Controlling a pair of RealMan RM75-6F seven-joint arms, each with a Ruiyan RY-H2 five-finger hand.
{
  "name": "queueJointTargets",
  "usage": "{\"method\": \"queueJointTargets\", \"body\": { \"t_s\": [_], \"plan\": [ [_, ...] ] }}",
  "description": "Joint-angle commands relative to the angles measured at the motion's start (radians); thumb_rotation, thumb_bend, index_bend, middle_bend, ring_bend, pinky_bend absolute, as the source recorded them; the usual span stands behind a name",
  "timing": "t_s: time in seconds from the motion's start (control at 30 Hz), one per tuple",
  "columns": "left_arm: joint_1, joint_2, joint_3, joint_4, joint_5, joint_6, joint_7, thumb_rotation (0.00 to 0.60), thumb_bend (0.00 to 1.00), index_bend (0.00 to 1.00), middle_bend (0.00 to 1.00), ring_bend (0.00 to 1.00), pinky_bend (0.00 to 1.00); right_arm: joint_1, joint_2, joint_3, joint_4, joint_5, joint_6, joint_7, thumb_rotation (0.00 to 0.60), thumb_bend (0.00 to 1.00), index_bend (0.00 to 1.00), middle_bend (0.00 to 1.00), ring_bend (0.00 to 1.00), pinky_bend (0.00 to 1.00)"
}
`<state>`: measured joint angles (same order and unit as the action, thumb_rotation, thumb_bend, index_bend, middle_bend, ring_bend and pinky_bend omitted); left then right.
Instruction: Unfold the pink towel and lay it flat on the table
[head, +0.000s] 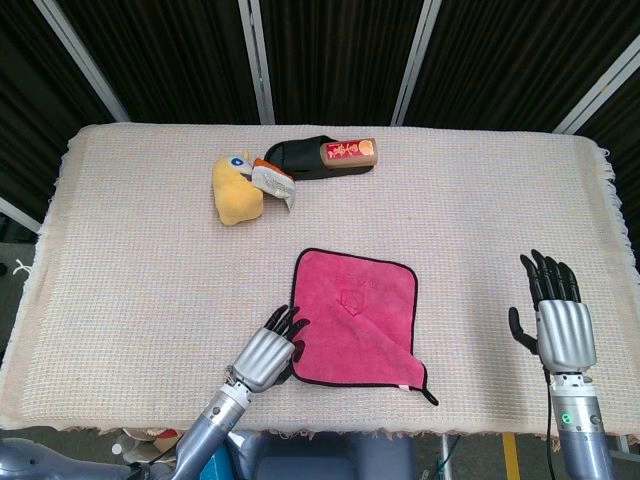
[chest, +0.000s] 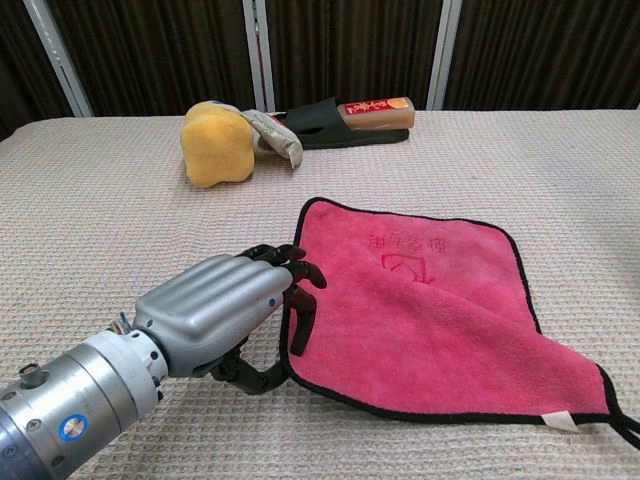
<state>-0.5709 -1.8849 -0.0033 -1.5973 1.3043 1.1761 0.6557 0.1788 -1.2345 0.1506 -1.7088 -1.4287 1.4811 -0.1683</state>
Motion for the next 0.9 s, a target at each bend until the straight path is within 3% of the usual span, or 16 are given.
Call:
{"method": "queueJointTargets", "body": {
  "t_s": [0.03,0.9],
  "plan": [
    [0.004,0.008,0.005,-0.002,0.003,-0.003,-0.002,0.600,0.45,0.65,0.15,0.02,0.03,-0.002,0.000,-0.002,-0.001,-0.002,0.002,0.000,0.600,0.47,0.01,0.05,0.00,0.06],
    [0.030,0.067,0.020,-0.022,0.037,-0.018,-0.034,0.600,0.45,0.65,0.15,0.02,0.03,-0.003,-0.008,-0.007,0.005,-0.003,-0.003,-0.010,0.600,0.47,0.01,0.05,0.00,0.06]
  ]
}}
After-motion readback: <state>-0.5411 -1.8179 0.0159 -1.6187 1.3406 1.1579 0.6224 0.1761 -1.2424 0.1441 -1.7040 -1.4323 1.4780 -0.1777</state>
